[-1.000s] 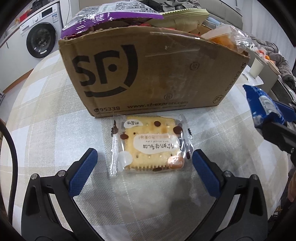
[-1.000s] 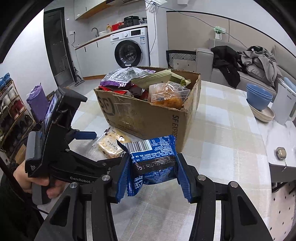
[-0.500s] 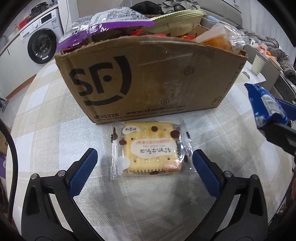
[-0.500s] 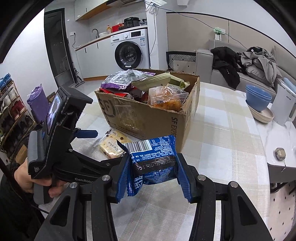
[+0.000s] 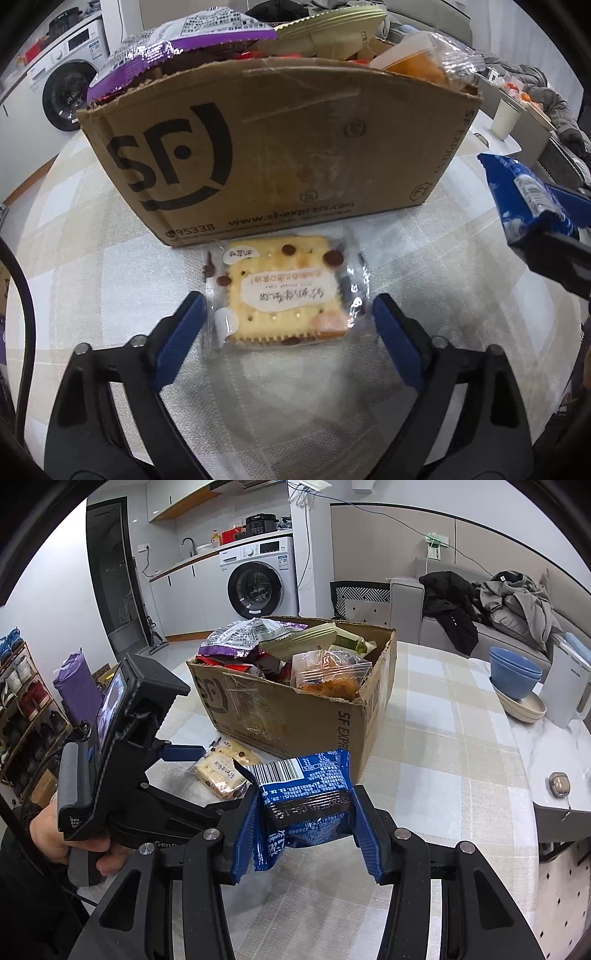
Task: Organize snacks
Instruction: 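Lift the blue snack with the right gripper while the left gripper closes on the cream cookie pack, then carry the cookie pack with the left gripper while the right gripper brings the blue snack over the box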
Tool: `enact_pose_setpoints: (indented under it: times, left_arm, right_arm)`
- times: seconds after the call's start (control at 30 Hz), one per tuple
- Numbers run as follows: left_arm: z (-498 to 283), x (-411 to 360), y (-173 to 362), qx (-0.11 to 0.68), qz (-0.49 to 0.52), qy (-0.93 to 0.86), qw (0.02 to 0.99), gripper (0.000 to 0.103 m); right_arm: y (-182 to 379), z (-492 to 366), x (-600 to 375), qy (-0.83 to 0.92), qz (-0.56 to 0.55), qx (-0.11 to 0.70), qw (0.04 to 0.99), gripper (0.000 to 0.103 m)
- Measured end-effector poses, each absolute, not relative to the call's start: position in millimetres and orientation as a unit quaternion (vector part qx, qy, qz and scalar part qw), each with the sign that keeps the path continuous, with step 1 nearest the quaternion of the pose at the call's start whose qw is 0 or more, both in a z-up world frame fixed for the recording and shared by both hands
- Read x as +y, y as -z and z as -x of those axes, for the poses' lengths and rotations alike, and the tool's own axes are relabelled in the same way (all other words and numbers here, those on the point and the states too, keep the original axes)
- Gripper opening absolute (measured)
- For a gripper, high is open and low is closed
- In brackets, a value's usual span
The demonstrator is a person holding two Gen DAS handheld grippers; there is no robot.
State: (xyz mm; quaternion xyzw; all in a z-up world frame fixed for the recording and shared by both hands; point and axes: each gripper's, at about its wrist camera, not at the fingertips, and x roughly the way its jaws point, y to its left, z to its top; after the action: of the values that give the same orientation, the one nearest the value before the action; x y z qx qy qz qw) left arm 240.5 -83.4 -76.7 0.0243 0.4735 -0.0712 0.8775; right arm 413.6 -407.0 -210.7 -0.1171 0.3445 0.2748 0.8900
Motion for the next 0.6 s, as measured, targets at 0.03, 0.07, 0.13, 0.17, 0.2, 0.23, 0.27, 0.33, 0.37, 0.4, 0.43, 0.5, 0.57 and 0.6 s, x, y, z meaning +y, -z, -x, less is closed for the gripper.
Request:
enact_pose_setpoints:
  times: [0.03, 0.07, 0.13, 0.17, 0.2, 0.23, 0.27, 0.33, 0.37, 0.4, 0.43, 0.5, 0.57, 0.6]
  left_arm:
    - [-240, -84, 75, 0.473, -0.026, 0.074, 0.878, 0.079]
    - [-239, -86, 74, 0.472, -0.028, 0.079, 0.878, 0.076]
    - [-236, -88, 71, 0.470, -0.034, 0.081, 0.878, 0.072]
    - [-235, -89, 70, 0.468, -0.036, 0.082, 0.879, 0.072]
    - [-235, -90, 71, 0.467, -0.035, 0.082, 0.879, 0.071]
    - [-234, -91, 69, 0.467, -0.034, 0.083, 0.880, 0.071]
    - [-233, -91, 68, 0.467, -0.032, 0.082, 0.880, 0.071]
    - [-231, -90, 67, 0.465, -0.031, 0.083, 0.881, 0.070]
    - [-230, -88, 66, 0.466, -0.030, 0.084, 0.880, 0.070]
    - [-229, -88, 65, 0.465, -0.029, 0.086, 0.880, 0.070]
    - [-227, -81, 64, 0.465, -0.026, 0.089, 0.880, 0.070]
    - [-221, -76, 63, 0.465, -0.019, 0.096, 0.880, 0.070]
    - [-218, -71, 58, 0.461, -0.017, 0.098, 0.882, 0.070]
    - [-215, -70, 55, 0.459, -0.016, 0.099, 0.883, 0.070]
  right_arm:
    - [211, -413, -407, -0.275, 0.117, 0.344, 0.890, 0.049]
    - [211, -413, -407, -0.275, 0.117, 0.345, 0.890, 0.049]
    - [211, -413, -407, -0.276, 0.117, 0.344, 0.890, 0.049]
    - [211, -413, -407, -0.276, 0.117, 0.344, 0.890, 0.049]
    - [211, -413, -407, -0.276, 0.116, 0.344, 0.890, 0.049]
    - [211, -413, -407, -0.275, 0.116, 0.344, 0.890, 0.049]
    - [212, -413, -408, -0.275, 0.116, 0.345, 0.890, 0.049]
    - [212, -413, -408, -0.275, 0.116, 0.344, 0.890, 0.049]
    - [212, -413, -408, -0.275, 0.116, 0.344, 0.890, 0.049]
    - [212, -413, -408, -0.276, 0.116, 0.344, 0.890, 0.049]
    - [212, -412, -408, -0.276, 0.116, 0.343, 0.890, 0.049]
    - [212, -412, -409, -0.276, 0.115, 0.342, 0.891, 0.049]
    - [211, -413, -409, -0.277, 0.114, 0.341, 0.891, 0.049]
    - [210, -413, -410, -0.277, 0.114, 0.340, 0.891, 0.049]
